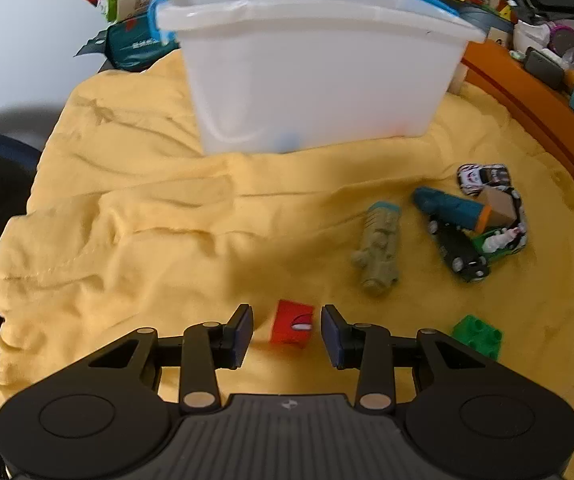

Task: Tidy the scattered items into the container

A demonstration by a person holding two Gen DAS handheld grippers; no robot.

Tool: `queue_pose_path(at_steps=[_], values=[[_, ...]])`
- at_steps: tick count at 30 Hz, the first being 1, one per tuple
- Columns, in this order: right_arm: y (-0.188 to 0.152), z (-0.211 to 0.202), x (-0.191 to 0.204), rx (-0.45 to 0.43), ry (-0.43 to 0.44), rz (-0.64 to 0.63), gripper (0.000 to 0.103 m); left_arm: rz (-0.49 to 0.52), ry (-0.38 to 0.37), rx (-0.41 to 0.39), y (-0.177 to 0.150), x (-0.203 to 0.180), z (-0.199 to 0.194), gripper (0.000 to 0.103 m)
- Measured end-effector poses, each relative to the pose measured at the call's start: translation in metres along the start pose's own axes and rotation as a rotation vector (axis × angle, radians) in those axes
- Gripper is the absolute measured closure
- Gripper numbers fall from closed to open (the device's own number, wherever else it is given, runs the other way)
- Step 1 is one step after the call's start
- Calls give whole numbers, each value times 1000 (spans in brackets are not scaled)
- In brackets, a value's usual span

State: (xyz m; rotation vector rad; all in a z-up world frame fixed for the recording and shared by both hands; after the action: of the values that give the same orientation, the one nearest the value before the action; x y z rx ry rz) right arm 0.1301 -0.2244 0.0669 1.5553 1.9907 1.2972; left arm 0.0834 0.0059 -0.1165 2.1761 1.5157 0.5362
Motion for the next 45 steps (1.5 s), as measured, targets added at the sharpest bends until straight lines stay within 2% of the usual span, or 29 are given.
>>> queue_pose_path(at_steps=[4, 6, 7, 11, 15, 19, 24, 28, 32, 37, 39, 40, 41, 42, 43, 45], values=[[-1, 0, 1, 7, 0, 7, 83, 11, -1, -3, -3, -1, 6, 64], [-2, -1, 3, 6, -1, 2, 83, 31, 2, -16, -2, -5, 5, 79], [-2, -1, 3, 7, -1, 2, 83, 39, 2, -19, -2, -7, 4, 81], [-5, -2, 3, 11, -5, 5, 83, 48, 5, -24, -2, -9, 0, 81], [-4, -3, 5, 7, -2, 1, 83, 14, 18, -36, 6, -3, -15, 81], [5, -2, 7, -10, 1, -6, 83, -6, 17, -109, 39, 6, -51, 81], [33, 5, 10, -49, 2, -14, 83, -4, 34, -190, 102, 23, -96, 81], [59, 19, 9, -68, -8, -15, 83, -42, 57, -240, 155, 46, -116, 81], [79, 38, 7, -59, -32, -23, 83, -74, 79, -260, 196, 64, -115, 81], [87, 68, 1, 11, -63, -32, 83, -96, 79, -214, 226, 73, -87, 81], [86, 81, -1, 50, -70, -35, 83, -91, 76, -197, 231, 72, -76, 80], [86, 89, -4, 71, -78, -38, 82, -89, 75, -186, 233, 71, -69, 75], [86, 98, -6, 95, -91, -41, 81, -90, 72, -166, 234, 72, -61, 62], [85, 107, -9, 121, -108, -42, 74, -90, 73, -140, 235, 72, -52, 56], [86, 113, -12, 139, -123, -35, 62, -86, 84, -121, 235, 72, -46, 49], [87, 117, -14, 139, -132, -35, 50, -64, 110, -114, 233, 72, -41, 48]])
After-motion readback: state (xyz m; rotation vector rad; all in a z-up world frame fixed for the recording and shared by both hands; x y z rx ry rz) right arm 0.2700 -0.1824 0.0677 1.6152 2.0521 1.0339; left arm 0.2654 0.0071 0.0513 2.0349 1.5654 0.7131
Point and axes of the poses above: each gripper's, at about its wrist camera, not at the fingertips, and z roughly the way its jaws point, x to its left, y to its top, the point moved 3 cm from there along z, roughly the way its jaws point, and after that the axes turned 10 degrees about z, right-handed, at the moved point
